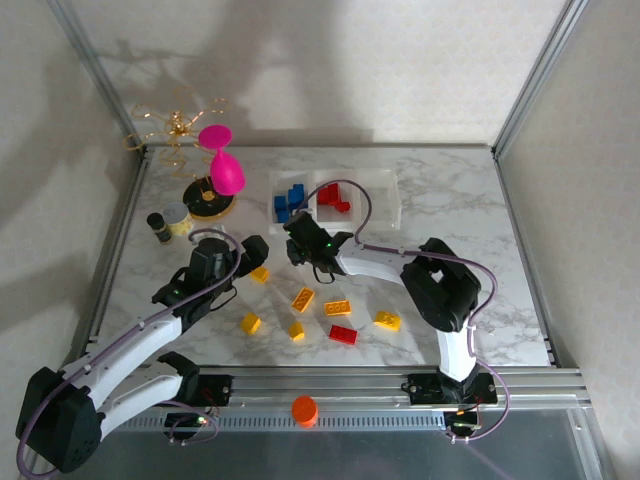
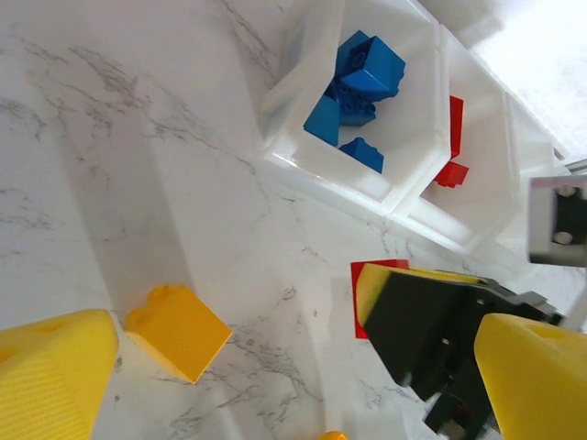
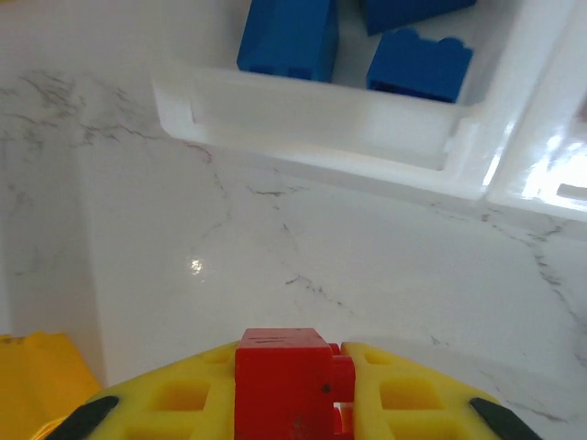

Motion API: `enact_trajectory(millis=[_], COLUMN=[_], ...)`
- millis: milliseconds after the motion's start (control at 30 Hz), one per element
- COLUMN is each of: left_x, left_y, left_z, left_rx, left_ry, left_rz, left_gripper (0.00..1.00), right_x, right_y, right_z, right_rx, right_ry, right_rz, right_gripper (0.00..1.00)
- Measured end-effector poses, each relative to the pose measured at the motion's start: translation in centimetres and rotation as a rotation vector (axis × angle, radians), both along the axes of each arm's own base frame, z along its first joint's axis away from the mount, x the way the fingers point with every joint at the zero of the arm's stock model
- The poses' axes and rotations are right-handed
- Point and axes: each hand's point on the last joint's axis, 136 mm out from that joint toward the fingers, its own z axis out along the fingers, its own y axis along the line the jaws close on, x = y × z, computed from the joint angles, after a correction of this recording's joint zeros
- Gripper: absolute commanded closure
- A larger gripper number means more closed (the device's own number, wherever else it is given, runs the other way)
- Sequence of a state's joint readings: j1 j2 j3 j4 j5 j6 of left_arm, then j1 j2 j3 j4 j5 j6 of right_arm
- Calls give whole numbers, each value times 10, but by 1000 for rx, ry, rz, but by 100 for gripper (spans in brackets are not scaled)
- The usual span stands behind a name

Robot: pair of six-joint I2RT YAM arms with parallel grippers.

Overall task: Sort the legos into containers by color
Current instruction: Pick up the lego from the center of the table, then place the lego in the container.

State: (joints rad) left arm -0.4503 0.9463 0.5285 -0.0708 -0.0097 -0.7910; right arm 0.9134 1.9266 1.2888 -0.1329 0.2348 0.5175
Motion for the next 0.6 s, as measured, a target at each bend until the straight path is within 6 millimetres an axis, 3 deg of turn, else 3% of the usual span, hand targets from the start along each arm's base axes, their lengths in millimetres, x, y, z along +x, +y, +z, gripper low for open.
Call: enact_trajectory(millis=[100, 233, 433, 600], left_x=[4, 8, 18, 26], left_y=[-6, -15, -28, -34], left_z=[3, 6, 13, 16], left_rx=[-9, -19, -42, -50], left_ry=[-9, -10, -20, -25], left_rz=[-19, -45, -76, -85], left_gripper=[0, 0, 0, 0], right_x=[2, 20, 58, 97], right_y=[-8, -26, -65, -69], right_z=[19, 39, 42, 50], right_rx=[29, 56, 28, 0], right_ry=[-24, -55, -81, -137], right_rz=[-17, -66, -168, -208], right_gripper=[84, 84, 85, 85])
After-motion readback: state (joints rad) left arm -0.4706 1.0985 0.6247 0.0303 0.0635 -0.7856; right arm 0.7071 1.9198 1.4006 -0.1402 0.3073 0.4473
